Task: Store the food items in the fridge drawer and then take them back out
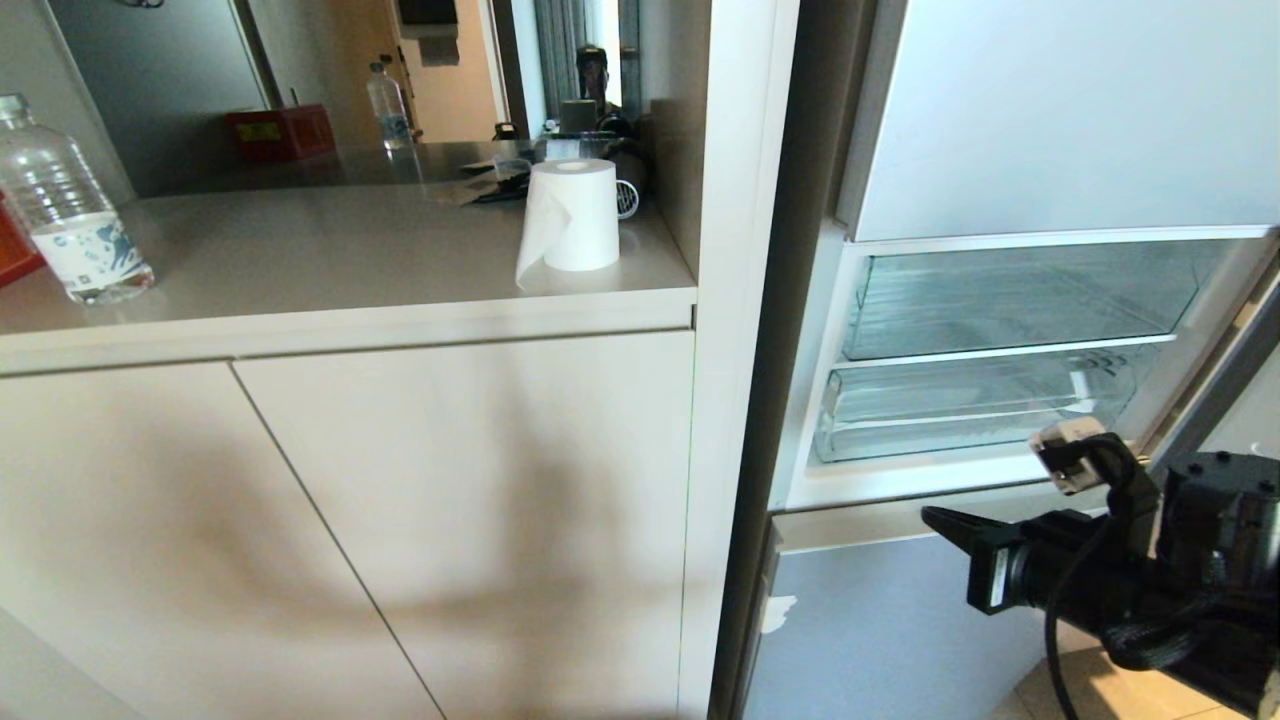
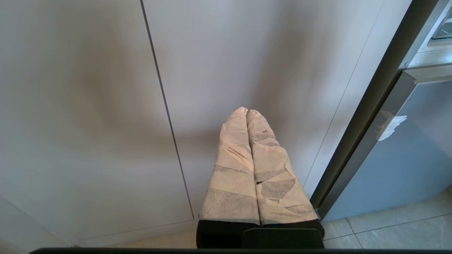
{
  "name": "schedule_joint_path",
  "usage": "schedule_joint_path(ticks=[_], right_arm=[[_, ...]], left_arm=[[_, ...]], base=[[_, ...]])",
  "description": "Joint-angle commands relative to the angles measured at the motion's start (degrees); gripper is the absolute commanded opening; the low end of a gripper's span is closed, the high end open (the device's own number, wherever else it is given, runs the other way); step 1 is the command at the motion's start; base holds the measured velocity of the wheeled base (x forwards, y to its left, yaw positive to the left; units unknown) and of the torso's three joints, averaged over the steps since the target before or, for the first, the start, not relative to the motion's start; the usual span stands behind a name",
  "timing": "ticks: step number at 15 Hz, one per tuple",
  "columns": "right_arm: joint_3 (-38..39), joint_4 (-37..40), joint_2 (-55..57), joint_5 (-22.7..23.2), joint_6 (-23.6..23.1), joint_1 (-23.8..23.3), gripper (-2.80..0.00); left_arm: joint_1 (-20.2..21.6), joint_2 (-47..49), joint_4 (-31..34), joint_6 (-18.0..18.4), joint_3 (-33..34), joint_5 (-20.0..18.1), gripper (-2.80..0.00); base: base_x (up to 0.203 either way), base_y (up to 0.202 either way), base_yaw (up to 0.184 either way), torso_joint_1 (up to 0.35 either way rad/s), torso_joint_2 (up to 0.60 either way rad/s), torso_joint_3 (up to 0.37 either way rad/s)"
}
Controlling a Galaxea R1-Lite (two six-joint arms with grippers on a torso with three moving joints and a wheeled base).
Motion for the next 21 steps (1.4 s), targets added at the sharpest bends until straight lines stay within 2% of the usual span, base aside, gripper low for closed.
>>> schedule_joint_path(ticks=[1, 4, 5, 6, 8, 21], right_arm=[[-0.2, -8.6, 10.8, -0.2, -0.8, 0.0, -2.8], [-1.3, -20.6, 19.1, -1.3, -3.1, -1.9, -2.8], [-2.2, -22.3, 21.1, -3.1, -4.1, -2.5, 0.0], [-3.9, -23.6, 22.5, -5.6, -5.2, -2.8, 0.0], [-6.9, -24.5, 24.8, -7.3, -5.8, -2.9, 0.0], [-19.9, -24.4, 30.2, -7.2, -5.1, -4.9, 0.0]], left_arm=[[0.0, 0.0, 0.0, 0.0, 0.0, 0.0, -2.8], [0.0, 0.0, 0.0, 0.0, 0.0, 0.0, -2.8], [0.0, 0.0, 0.0, 0.0, 0.0, 0.0, -2.8], [0.0, 0.0, 0.0, 0.0, 0.0, 0.0, -2.8], [0.0, 0.0, 0.0, 0.0, 0.0, 0.0, -2.8], [0.0, 0.0, 0.0, 0.0, 0.0, 0.0, -2.8]], base=[[0.0, 0.0, 0.0, 0.0, 0.0, 0.0], [0.0, 0.0, 0.0, 0.0, 0.0, 0.0], [0.0, 0.0, 0.0, 0.0, 0.0, 0.0], [0.0, 0.0, 0.0, 0.0, 0.0, 0.0], [0.0, 0.0, 0.0, 0.0, 0.0, 0.0], [0.0, 0.0, 0.0, 0.0, 0.0, 0.0]])
